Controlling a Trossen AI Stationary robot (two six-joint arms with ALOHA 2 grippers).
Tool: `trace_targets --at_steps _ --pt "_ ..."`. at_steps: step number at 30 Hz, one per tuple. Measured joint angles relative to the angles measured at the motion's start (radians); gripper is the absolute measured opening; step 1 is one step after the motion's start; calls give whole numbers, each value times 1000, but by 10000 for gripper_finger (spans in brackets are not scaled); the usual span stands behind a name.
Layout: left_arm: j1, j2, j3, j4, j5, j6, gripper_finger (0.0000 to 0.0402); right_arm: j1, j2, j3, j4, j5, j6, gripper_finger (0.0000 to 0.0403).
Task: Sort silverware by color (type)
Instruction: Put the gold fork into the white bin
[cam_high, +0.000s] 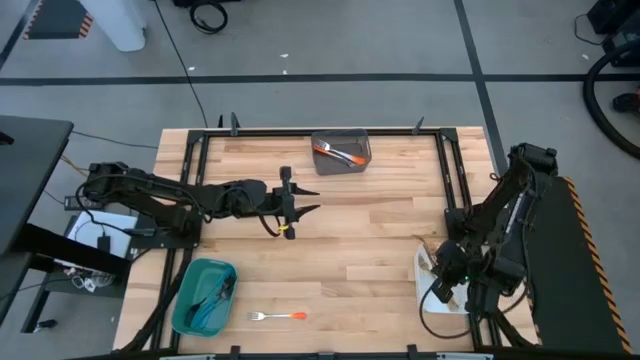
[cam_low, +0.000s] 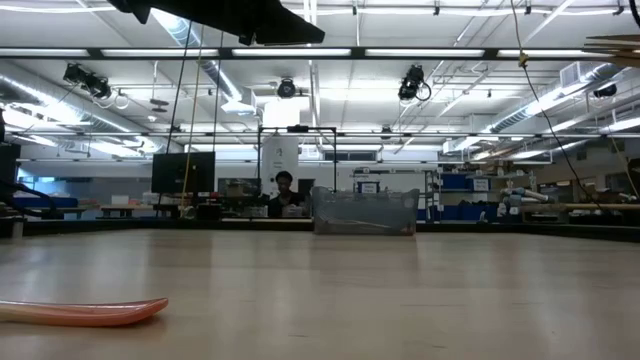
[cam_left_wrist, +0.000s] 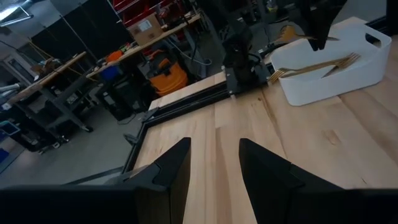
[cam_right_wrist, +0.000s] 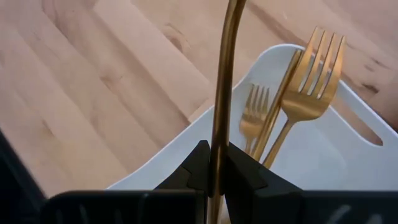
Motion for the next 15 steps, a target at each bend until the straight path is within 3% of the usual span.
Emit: trace_targets --at_steps 10,15 --pt "0 0 0 -1 0 0 144 93 108 0 -82 33 211 35" --pt "0 0 0 -1 0 0 144 108 123 0 -29 -30 263 35"
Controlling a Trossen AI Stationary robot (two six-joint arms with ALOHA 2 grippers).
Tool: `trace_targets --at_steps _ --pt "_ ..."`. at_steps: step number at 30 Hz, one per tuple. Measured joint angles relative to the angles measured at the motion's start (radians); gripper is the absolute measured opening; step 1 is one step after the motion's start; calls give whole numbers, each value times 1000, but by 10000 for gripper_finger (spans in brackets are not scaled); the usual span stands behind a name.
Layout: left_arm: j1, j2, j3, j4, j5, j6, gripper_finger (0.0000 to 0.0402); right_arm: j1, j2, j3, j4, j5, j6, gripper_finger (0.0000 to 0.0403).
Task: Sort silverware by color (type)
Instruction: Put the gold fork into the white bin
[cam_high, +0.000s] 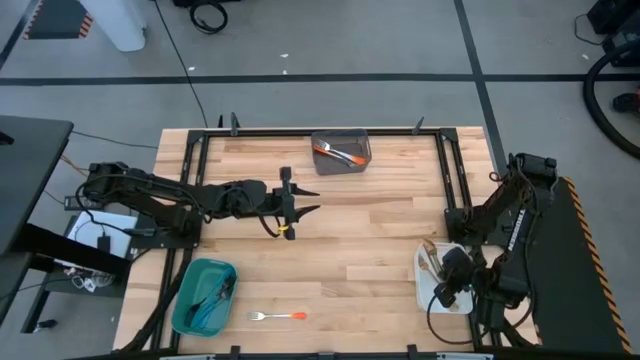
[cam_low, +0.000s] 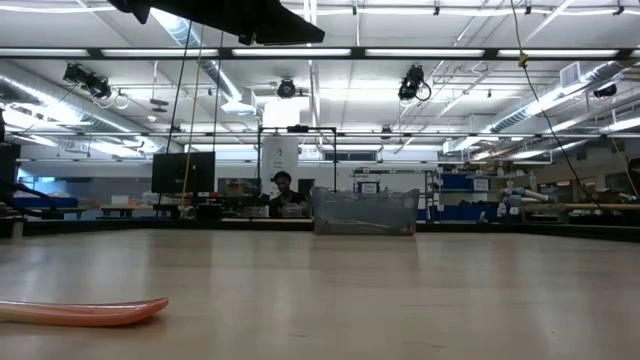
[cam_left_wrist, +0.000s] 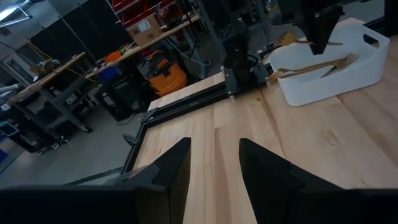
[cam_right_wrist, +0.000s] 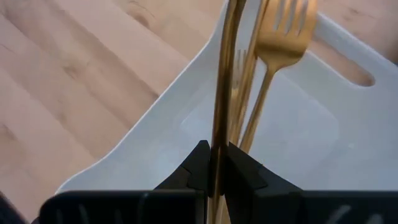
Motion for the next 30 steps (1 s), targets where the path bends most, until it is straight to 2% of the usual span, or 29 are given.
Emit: trace_targets --at_steps 9,15,23,30 --pt "0 0 0 -1 0 0 144 -1 64 0 10 -21 -1 35" --pt "0 0 0 -1 0 0 144 0 142 0 9 -102 -17 35" --pt "0 0 0 -1 0 -1 144 0 169 2 11 -139 -1 36" --pt "0 0 0 -1 0 -3 144 -17 168 1 7 -179 1 72"
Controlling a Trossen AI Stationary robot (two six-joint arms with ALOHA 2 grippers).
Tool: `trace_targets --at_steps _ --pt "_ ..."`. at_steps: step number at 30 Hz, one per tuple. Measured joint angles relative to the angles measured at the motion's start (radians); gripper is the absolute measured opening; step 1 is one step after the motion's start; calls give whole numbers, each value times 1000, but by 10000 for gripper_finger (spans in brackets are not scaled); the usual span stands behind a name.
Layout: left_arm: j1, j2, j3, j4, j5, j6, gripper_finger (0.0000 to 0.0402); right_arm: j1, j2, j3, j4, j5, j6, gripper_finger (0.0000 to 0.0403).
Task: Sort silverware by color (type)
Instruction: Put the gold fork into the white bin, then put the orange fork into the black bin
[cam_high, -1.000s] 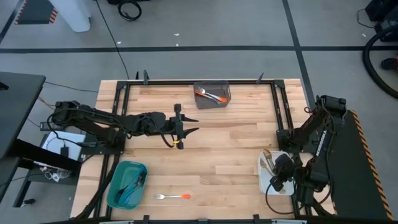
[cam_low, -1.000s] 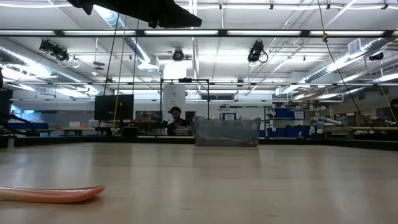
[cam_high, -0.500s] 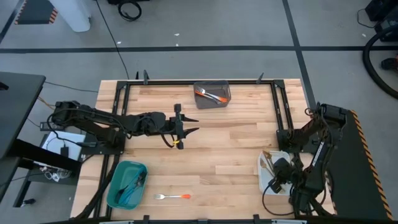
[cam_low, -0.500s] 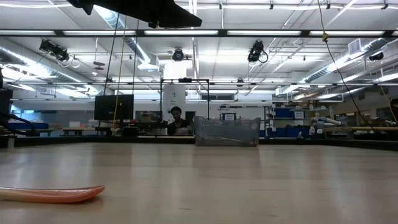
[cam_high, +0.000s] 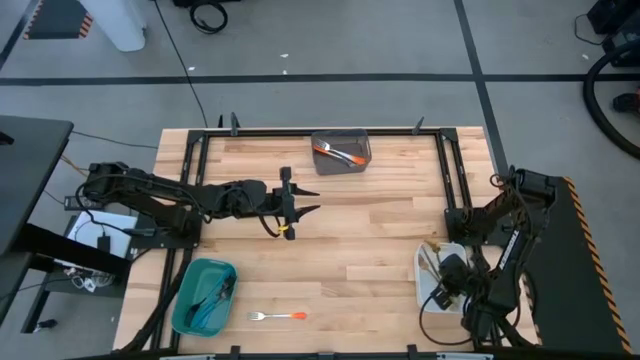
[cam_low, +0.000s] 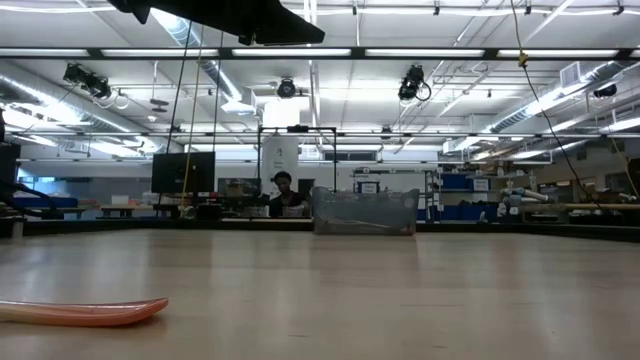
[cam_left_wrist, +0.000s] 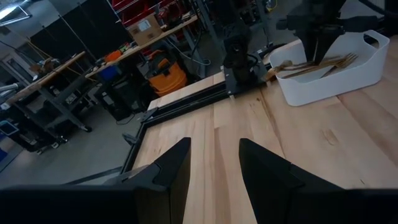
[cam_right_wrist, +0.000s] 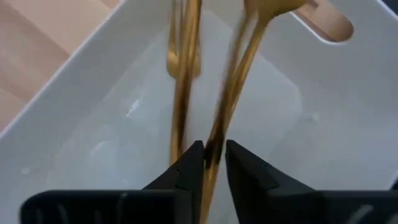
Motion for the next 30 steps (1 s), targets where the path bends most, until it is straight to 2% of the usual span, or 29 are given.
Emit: trace_targets --at_steps 6,11,17,19,30 --pt "0 0 0 0 0 0 144 -7 -46 0 -3 -16 3 123" --pt "-10 0 0 -22 1 0 144 -19 -117 0 -32 -16 23 146" --pt "-16 0 0 -104 160 -39 144 -47 -187 0 -84 -6 13 148" --pt "-11 0 0 -137 200 -66 144 -57 -207 0 -85 28 -9 147" --pt "-30 0 0 -254 203 -275 144 -122 -248 0 -81 254 -176 146"
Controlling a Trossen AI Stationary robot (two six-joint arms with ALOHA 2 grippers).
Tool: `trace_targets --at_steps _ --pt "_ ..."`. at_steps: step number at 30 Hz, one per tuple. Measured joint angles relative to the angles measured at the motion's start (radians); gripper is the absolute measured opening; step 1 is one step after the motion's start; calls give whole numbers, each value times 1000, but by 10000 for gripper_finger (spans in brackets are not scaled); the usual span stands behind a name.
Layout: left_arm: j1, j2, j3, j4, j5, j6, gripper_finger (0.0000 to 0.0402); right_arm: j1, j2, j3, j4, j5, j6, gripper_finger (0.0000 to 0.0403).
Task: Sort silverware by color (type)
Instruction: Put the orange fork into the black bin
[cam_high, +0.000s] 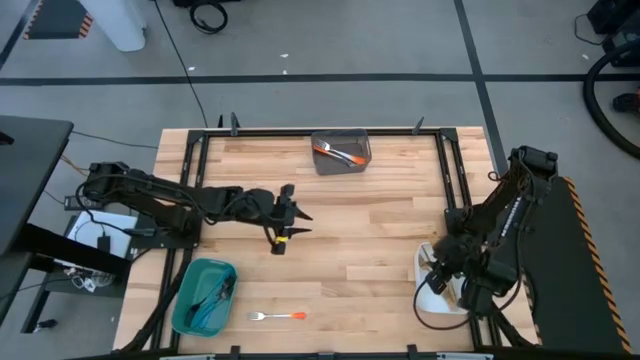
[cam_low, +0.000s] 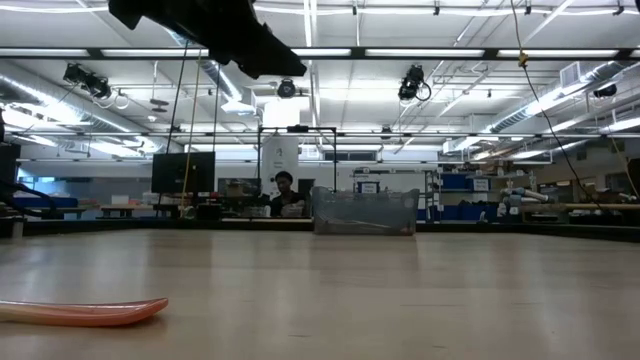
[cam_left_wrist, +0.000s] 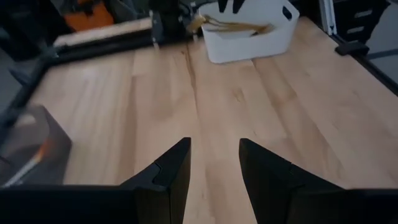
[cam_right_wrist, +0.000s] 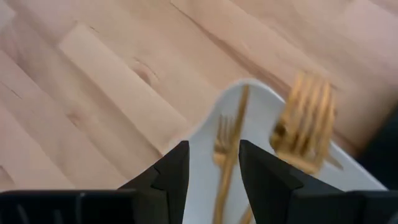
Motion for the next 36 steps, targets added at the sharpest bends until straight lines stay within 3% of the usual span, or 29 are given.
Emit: trace_targets --at_steps 7,18,36 --pt "-31 0 0 -120 6 -155 144 -57 0 0 83 128 -179 146" --pt "-104 0 0 -271 124 -429 144 -197 0 0 314 341 -648 146" --pt "-281 0 0 -278 115 -732 144 -359 0 0 616 317 -1162 146"
